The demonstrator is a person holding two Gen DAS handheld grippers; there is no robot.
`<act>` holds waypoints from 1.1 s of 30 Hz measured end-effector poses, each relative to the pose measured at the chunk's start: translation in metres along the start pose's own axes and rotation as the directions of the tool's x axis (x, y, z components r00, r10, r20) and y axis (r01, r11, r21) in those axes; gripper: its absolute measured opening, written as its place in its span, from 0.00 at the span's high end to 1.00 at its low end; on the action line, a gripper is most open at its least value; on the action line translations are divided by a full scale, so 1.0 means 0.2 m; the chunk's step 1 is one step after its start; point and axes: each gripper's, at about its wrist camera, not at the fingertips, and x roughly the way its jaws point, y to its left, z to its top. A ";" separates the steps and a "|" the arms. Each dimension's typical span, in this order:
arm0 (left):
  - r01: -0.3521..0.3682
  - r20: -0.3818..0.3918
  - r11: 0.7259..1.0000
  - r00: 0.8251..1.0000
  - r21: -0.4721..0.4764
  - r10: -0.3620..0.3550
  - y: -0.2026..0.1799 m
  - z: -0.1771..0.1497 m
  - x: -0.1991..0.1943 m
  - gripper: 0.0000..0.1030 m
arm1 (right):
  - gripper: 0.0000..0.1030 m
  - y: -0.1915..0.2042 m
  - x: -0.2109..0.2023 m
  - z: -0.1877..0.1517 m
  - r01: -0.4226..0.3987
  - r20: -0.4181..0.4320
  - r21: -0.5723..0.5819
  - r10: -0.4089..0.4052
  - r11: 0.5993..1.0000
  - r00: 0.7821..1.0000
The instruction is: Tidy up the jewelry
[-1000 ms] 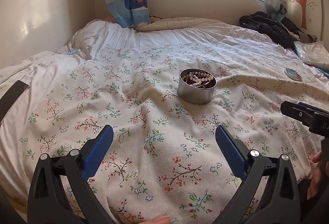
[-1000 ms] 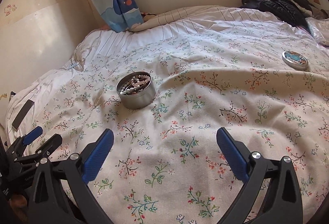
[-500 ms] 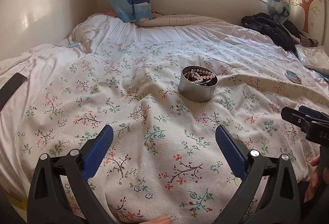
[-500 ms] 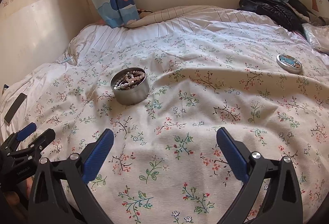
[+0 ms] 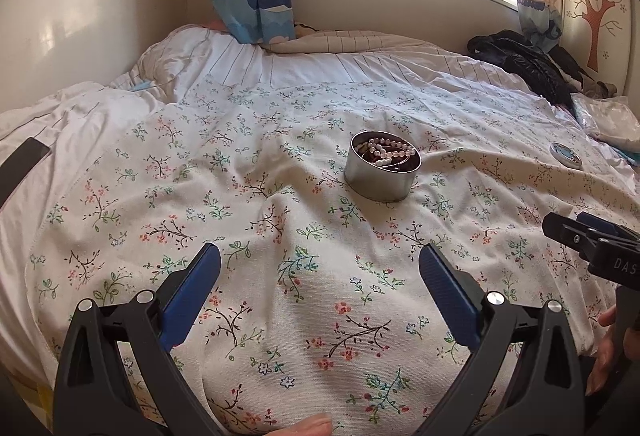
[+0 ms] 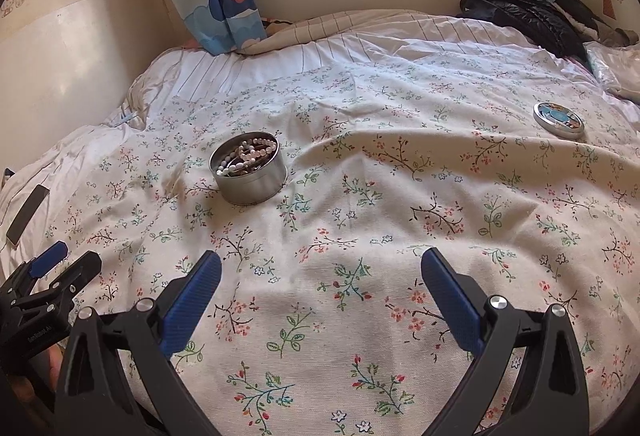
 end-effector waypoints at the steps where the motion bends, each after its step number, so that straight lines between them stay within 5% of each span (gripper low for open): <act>1: 0.007 -0.001 1.000 1.000 -0.009 -0.007 0.01 0.00 0.00 0.07 | 0.07 0.00 0.00 0.00 0.000 0.000 0.000 0.000 1.000 1.000; 33: -0.023 -0.062 0.999 0.998 0.031 0.025 -0.01 0.01 0.05 0.07 | 0.07 -0.01 0.00 0.00 -0.001 -0.002 0.000 0.001 1.000 1.000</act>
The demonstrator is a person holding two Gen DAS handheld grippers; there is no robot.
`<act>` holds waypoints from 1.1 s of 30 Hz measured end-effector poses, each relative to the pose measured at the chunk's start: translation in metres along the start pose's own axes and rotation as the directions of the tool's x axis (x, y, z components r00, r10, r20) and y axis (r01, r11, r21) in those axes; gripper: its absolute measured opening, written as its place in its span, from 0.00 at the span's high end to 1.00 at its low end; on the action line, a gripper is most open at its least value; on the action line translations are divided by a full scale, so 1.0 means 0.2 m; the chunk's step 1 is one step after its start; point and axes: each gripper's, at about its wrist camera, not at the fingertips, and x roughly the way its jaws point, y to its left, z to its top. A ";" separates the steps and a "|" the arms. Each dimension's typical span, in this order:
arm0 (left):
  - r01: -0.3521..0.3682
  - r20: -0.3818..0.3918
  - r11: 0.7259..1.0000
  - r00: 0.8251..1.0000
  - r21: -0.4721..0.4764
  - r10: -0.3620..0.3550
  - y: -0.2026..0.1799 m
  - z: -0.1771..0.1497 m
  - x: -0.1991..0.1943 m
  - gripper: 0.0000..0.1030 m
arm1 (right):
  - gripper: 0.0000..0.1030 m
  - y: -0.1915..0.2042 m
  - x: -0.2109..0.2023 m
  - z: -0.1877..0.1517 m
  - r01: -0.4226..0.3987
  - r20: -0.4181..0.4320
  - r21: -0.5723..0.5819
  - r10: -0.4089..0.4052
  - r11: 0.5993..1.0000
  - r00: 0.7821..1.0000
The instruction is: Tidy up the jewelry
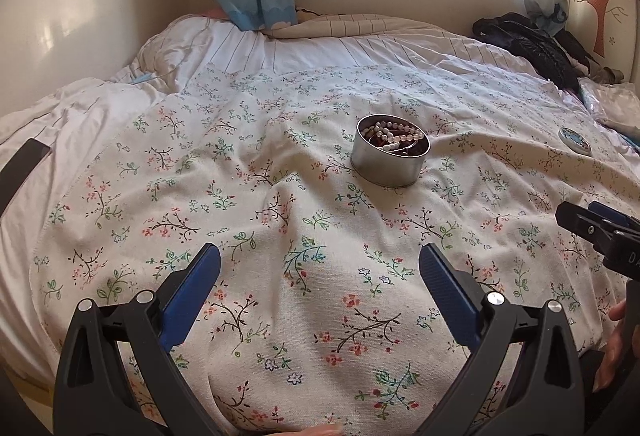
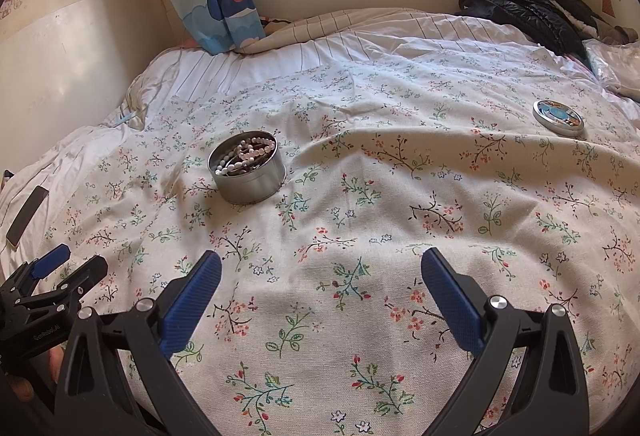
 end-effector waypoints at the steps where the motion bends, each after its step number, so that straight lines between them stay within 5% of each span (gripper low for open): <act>1: 0.005 0.000 1.000 1.000 0.005 -0.005 0.00 0.00 0.00 0.07 | 0.07 0.00 0.00 0.00 0.000 0.000 0.000 0.000 1.000 1.000; 21: -0.027 -0.038 0.999 0.999 0.047 0.029 -0.04 0.01 0.04 0.07 | 0.07 0.00 0.01 0.00 0.000 -0.003 -0.001 0.000 1.000 1.000; 27: -0.064 0.021 0.997 0.998 0.049 0.063 -0.04 -0.01 0.00 0.07 | 0.07 0.00 0.01 -0.01 0.001 -0.005 0.001 -0.001 1.000 1.000; 33: -0.059 -0.033 0.998 0.998 0.009 0.059 0.00 -0.01 0.03 0.07 | 0.07 0.00 0.02 -0.02 0.000 -0.005 0.004 0.000 1.000 1.000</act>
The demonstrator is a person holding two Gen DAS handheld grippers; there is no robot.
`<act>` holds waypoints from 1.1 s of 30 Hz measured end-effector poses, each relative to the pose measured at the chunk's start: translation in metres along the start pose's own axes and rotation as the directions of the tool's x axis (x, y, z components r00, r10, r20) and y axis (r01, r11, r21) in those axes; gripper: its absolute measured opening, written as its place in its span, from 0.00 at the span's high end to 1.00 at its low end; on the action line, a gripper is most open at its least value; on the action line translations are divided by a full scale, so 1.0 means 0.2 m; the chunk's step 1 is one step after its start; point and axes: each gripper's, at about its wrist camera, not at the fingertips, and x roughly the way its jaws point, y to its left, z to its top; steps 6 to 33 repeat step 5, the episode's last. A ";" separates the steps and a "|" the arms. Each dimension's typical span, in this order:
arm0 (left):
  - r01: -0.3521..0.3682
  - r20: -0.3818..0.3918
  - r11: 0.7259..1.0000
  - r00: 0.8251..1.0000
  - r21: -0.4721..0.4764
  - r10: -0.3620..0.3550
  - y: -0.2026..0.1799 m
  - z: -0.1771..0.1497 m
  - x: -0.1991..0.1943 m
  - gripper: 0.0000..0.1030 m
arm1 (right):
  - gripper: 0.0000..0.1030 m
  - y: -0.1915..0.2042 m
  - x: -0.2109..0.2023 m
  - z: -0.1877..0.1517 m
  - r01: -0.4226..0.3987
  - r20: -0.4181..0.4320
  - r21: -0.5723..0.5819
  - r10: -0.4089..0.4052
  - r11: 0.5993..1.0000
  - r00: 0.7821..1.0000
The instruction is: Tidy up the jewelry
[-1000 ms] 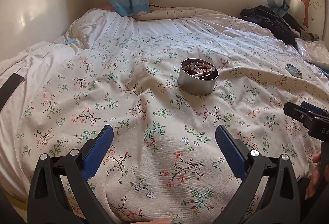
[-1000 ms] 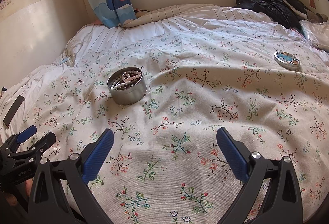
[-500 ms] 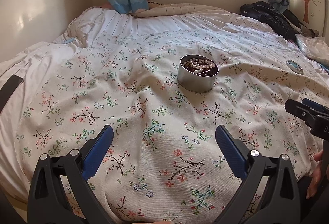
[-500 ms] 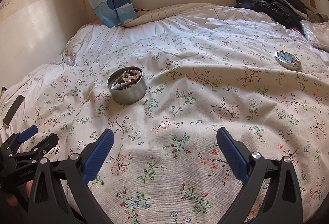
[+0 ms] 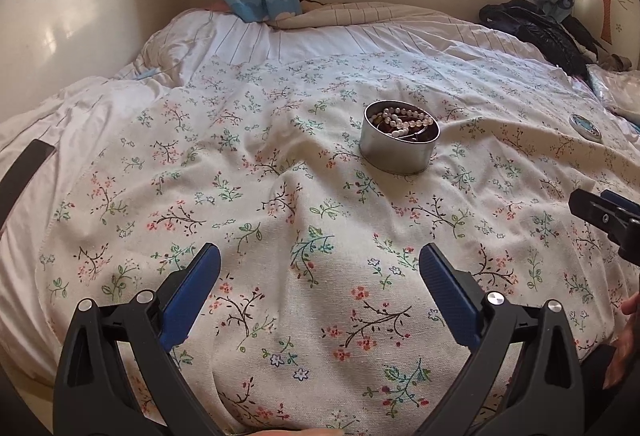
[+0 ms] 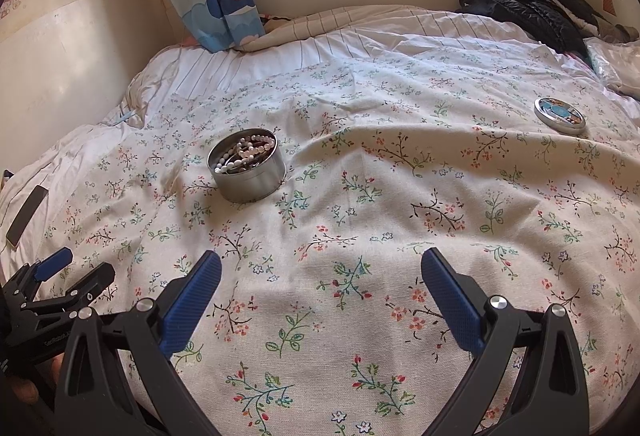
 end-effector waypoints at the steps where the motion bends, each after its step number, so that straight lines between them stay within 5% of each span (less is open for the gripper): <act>1: -0.007 0.003 1.000 1.000 -0.008 0.007 0.01 -0.01 0.00 0.07 | 0.07 0.00 0.00 0.00 0.000 0.000 0.000 0.000 1.000 1.000; 33: 0.010 -0.006 1.000 1.000 -0.019 -0.010 0.01 -0.02 0.00 0.07 | 0.07 0.00 0.00 0.00 -0.001 0.001 0.003 0.001 1.000 1.000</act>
